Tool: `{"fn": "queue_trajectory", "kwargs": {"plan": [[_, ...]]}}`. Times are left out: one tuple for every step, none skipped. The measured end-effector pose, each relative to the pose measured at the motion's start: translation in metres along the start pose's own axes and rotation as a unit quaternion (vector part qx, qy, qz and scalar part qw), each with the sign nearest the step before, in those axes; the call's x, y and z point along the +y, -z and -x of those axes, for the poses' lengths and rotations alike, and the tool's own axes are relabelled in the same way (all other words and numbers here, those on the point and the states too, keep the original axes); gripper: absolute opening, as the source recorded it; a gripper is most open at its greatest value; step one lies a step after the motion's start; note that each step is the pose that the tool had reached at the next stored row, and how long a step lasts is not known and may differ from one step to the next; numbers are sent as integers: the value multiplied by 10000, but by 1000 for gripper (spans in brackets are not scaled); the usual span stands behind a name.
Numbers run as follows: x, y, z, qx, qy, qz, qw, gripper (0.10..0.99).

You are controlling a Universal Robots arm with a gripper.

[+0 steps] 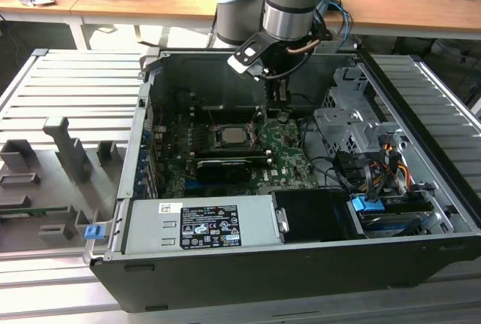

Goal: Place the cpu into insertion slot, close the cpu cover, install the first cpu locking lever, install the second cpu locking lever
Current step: 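Close the cpu cover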

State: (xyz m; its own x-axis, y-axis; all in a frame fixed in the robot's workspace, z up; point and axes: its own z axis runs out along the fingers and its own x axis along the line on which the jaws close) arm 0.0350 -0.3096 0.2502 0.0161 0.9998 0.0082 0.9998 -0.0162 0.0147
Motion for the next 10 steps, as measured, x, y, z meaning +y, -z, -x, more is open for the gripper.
{"fn": "queue_trajectory", "kwargs": {"plan": [[-36, 0, 0, 0, 1, 0, 10000, 106], [-68, 1, 1, 0, 0, 0, 10000, 106], [-96, 1, 1, 0, 0, 0, 10000, 106], [-154, 2, 3, 0, 0, 0, 10000, 106], [-195, 2, 3, 1, 0, 0, 10000, 106], [-238, 3, 4, 0, 0, 0, 10000, 106], [-286, 4, 5, 1, 0, 0, 10000, 106], [-355, 5, 6, 0, 0, 0, 10000, 106], [-409, 5, 6, 0, 0, 0, 10000, 106], [-480, 4, 7, 2, 0, 1, 10000, 106]]}}
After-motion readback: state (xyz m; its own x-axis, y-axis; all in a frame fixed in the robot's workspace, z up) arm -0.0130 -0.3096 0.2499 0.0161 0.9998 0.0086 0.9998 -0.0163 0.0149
